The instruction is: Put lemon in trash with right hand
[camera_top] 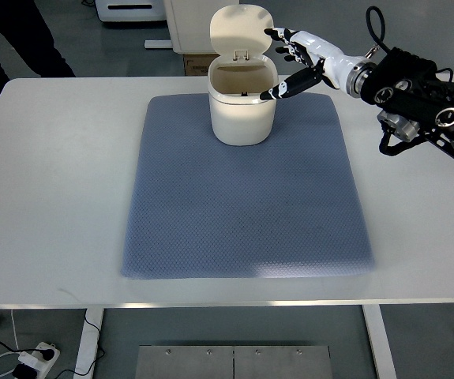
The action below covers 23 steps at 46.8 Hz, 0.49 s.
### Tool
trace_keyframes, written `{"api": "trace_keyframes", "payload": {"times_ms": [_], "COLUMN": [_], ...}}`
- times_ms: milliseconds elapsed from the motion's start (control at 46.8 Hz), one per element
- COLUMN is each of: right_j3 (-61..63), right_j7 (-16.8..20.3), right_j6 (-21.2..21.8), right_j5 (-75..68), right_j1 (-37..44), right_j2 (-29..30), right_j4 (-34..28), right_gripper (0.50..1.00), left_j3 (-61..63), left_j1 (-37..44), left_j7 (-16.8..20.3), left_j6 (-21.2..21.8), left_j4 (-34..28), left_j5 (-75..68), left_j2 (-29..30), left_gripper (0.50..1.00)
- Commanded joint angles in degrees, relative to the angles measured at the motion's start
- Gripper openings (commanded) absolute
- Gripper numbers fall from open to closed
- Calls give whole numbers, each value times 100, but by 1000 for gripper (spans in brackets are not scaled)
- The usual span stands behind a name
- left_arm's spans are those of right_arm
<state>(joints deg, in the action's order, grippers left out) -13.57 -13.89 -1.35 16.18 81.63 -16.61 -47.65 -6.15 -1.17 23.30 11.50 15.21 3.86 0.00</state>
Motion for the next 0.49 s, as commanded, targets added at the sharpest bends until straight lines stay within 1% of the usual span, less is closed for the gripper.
{"api": "trace_keyframes", "payload": {"times_ms": [0,128,214,364,471], "right_j3": [100,495,689,1207,1900], "right_j7": [-44,-44,-44,-44,-44], "right_j6": [-23,-50,-50,-59,-59], "right_j5": [-1,-10,-19,-19,-19], "right_j1": [11,-103,-305,-920,-1438], "right_j2": [-438,-1097,-1397,-1626,-1766], "right_j4": [-595,-1333,-1606,-1633,-1625], "right_gripper": [998,1000,1000,1000,1000], "left_j3": [-1,-1,-1,-1,-1], "left_j1": [3,3,3,3,3], "left_j7": [-1,-1,-1,-1,-1], "left_j6": [1,1,1,1,1], "left_j4": [0,0,0,0,0], "left_j5": [0,0,0,0,0], "left_j2": [0,0,0,0,0], "left_gripper": [1000,1000,1000,1000,1000]}}
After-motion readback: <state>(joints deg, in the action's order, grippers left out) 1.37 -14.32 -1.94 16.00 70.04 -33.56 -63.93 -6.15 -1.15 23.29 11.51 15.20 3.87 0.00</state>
